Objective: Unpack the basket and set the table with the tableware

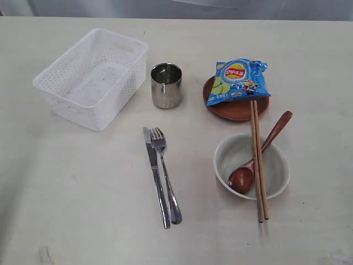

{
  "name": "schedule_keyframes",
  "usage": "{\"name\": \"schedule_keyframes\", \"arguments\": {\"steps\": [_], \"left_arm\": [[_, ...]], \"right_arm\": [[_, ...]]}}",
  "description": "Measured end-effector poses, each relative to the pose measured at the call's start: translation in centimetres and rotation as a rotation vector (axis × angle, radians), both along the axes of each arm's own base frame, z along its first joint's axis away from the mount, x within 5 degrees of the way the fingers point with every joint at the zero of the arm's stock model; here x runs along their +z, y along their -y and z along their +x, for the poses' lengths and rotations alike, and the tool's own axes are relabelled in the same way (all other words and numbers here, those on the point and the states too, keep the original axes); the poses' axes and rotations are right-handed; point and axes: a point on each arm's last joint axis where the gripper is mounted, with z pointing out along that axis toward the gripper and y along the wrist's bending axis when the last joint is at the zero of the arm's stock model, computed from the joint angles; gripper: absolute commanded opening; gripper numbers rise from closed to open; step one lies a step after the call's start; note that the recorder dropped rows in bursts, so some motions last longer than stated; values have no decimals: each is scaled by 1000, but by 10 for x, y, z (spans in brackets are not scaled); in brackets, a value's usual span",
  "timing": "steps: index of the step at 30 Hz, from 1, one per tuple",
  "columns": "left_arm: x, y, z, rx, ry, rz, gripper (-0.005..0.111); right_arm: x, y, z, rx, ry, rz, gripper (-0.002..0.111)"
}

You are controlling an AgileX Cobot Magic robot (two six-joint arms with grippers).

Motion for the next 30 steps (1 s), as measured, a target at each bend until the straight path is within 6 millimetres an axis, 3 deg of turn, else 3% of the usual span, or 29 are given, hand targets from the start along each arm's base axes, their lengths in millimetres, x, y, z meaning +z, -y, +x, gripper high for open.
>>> {"name": "schedule_keyframes", "arguments": {"steps": [8, 18, 30], "left_arm": [[-3, 0, 0, 3, -14, 127, 0], [-20, -2, -2, 10, -204, 159, 0], [-21, -2, -2, 11, -219, 162, 0]], "right_arm": [[0, 0, 0, 0, -1, 1, 0], [0, 0, 0, 0, -1, 1, 0], [0, 0, 0, 0, -1, 1, 0]]}}
